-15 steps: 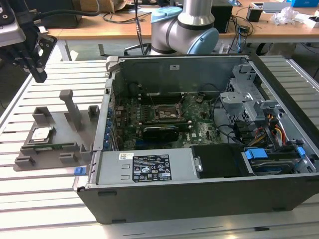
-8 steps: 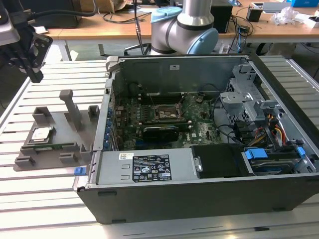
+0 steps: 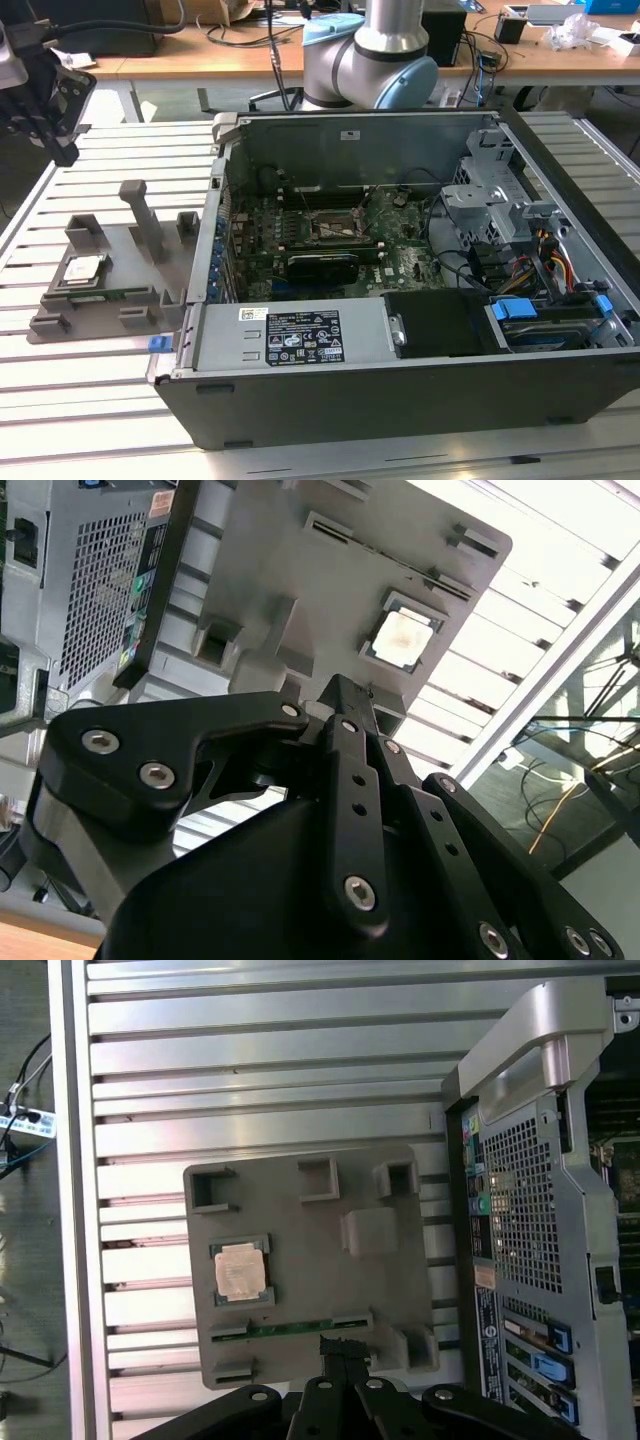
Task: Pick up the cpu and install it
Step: 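Reach for the cpu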
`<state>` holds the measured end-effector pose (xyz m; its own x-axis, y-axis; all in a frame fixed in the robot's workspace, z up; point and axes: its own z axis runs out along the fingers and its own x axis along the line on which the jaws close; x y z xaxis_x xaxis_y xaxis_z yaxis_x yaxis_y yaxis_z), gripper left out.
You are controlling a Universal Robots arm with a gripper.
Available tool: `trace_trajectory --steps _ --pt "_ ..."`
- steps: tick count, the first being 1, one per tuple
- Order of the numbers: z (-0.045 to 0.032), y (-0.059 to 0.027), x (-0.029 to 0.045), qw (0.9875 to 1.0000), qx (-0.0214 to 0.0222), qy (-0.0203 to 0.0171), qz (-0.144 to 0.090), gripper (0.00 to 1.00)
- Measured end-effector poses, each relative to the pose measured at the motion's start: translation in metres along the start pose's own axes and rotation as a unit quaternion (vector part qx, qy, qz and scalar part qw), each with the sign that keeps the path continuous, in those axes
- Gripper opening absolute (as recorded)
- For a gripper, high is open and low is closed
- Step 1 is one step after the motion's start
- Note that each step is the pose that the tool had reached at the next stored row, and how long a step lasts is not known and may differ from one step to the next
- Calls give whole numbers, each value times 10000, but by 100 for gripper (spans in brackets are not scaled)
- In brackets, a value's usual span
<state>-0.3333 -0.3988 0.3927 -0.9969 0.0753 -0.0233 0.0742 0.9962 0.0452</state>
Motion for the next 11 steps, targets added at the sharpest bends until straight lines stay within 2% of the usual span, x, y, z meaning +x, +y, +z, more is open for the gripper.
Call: trace_trajectory --steps 11 --pt "-3 -8 111 10000 0 0 0 11"
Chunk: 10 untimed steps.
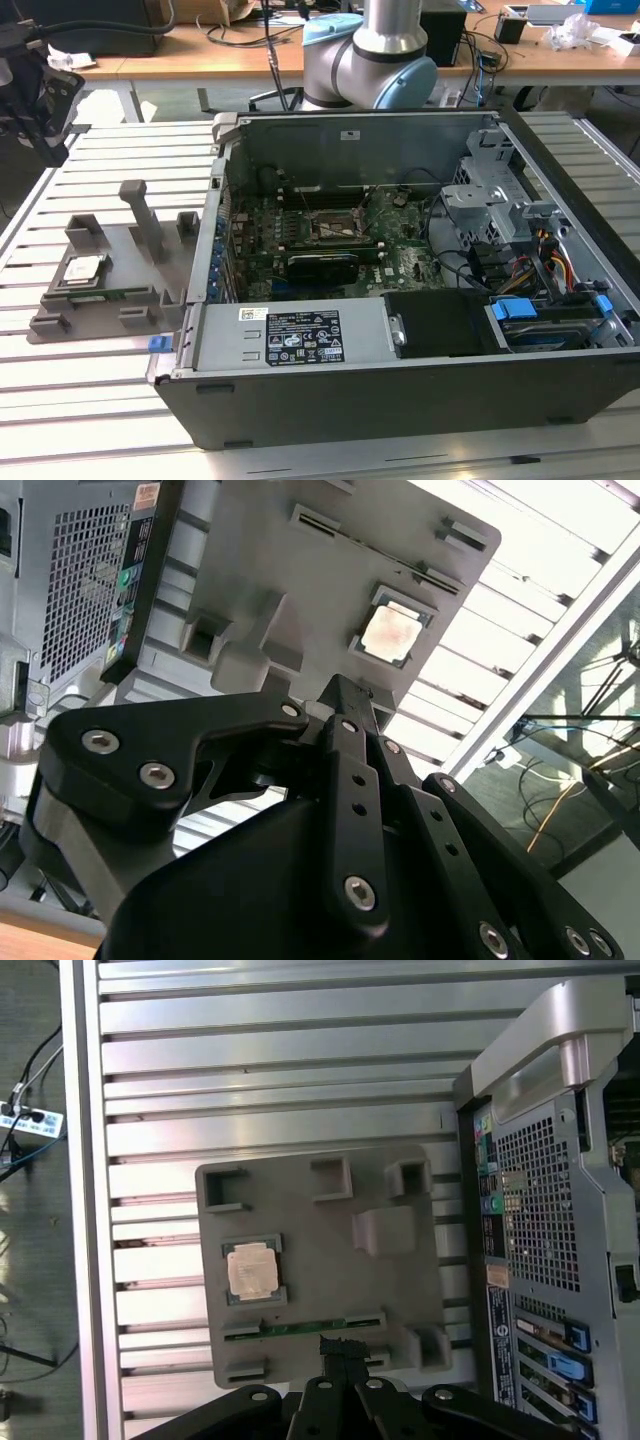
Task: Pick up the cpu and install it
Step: 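Reach for the cpu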
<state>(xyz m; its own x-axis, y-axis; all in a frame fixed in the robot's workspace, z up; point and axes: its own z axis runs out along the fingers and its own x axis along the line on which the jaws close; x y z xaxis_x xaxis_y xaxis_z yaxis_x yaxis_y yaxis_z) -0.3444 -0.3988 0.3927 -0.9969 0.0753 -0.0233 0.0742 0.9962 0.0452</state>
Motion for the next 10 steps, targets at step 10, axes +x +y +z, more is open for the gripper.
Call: trace_trajectory --steps 10 --pt "-3 -8 104 10000 0 0 0 11"
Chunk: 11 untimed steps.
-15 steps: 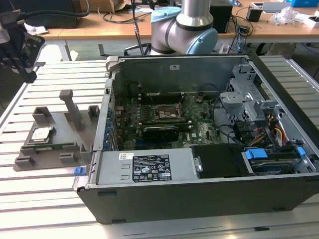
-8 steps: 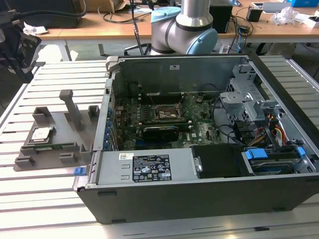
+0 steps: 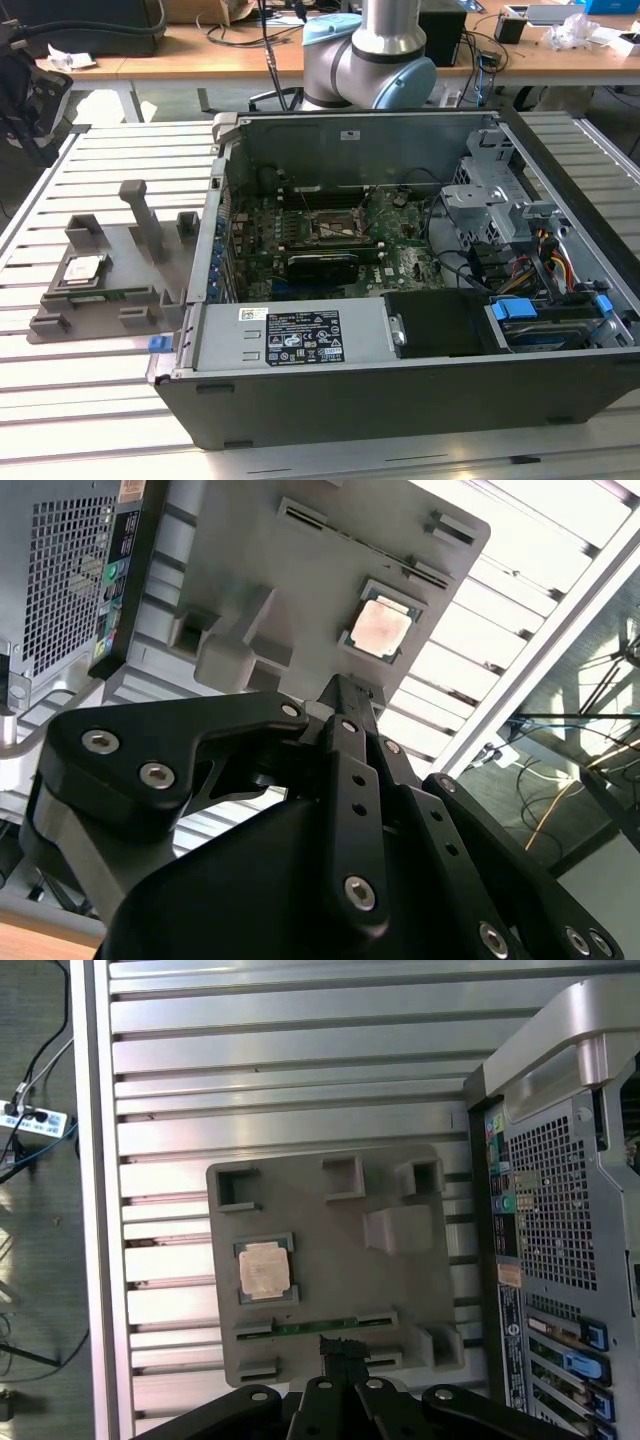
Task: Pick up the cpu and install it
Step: 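Reach for the cpu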
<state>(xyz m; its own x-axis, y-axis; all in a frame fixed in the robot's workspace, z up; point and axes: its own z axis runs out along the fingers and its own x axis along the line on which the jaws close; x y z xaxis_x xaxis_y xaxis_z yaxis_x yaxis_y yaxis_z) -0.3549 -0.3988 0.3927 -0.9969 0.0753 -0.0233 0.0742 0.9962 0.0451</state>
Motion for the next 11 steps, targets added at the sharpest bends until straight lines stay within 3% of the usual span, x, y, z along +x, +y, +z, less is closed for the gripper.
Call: trace_trajectory --steps 11 --pt "-3 -8 108 10000 0 0 0 11"
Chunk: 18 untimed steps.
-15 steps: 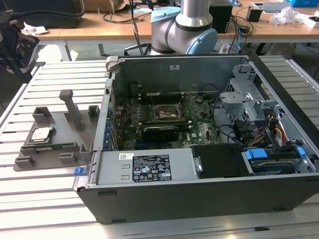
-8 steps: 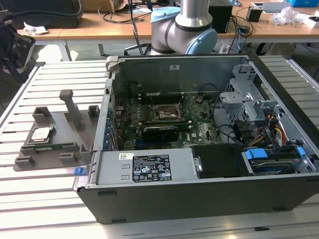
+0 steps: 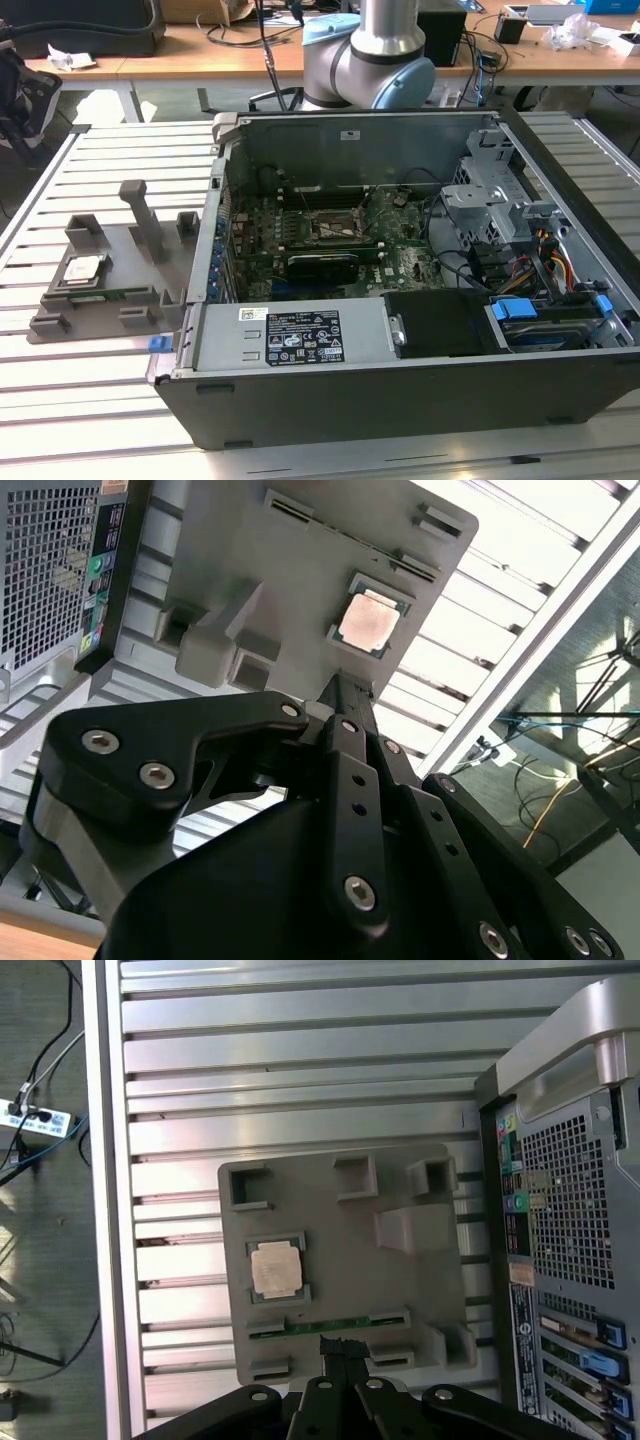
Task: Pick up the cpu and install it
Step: 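Reach for the cpu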
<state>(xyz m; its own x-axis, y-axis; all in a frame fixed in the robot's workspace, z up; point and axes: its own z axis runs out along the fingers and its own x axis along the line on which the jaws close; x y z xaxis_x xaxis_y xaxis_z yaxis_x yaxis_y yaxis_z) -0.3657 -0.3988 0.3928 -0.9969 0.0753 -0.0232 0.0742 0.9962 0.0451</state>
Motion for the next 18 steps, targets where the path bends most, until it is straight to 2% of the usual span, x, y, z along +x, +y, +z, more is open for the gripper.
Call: trace_trajectory --steps 18 --pt "-5 -14 193 10000 0 0 0 11"
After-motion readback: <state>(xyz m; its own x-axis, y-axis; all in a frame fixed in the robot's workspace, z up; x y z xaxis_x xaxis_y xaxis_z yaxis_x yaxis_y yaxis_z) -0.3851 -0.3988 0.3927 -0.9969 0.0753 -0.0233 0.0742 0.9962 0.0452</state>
